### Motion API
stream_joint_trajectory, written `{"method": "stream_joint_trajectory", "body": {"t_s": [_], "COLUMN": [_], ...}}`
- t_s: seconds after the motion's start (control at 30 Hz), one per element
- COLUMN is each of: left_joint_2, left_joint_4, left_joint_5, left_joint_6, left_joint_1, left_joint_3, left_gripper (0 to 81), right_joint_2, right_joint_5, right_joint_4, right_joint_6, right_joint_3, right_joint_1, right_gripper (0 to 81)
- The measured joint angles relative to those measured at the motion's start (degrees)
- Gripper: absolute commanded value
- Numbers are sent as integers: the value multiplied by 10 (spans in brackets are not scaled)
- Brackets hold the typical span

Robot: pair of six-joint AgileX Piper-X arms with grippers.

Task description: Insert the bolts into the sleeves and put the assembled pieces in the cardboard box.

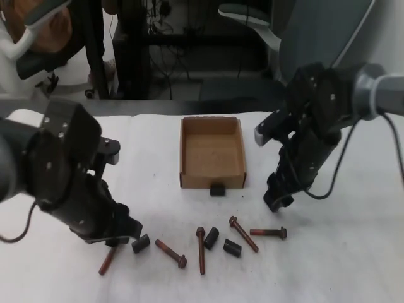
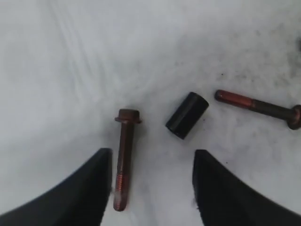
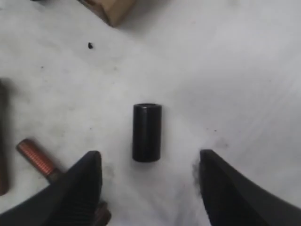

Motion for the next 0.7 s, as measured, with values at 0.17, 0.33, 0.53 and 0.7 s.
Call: {"method": "stream_joint_trajectory", "body": {"t_s": [0.17,0.33,0.53,0.7], "left_joint_2": [31,32,32,32], "left_joint_4": [1,4,15,20], "left_joint_5": [-18,-23,-23,-23], "left_joint_6": [0,0,0,0], "left_joint_1": [0,0,0,0], "left_joint_3": [-12,-12,-12,-12], "left_gripper": [592,592,592,592], "right_joint_2": [35,49,56,59], "right_joint_5": [10,13,18,22], "right_joint_4": [16,6,6,-4], "right_joint_6": [-15,-23,-34,-36], "right_joint_3": [-10,-13,-19,-24], "right_joint_1": [3,5,12,16], "right_gripper": [522,459,459,417]}}
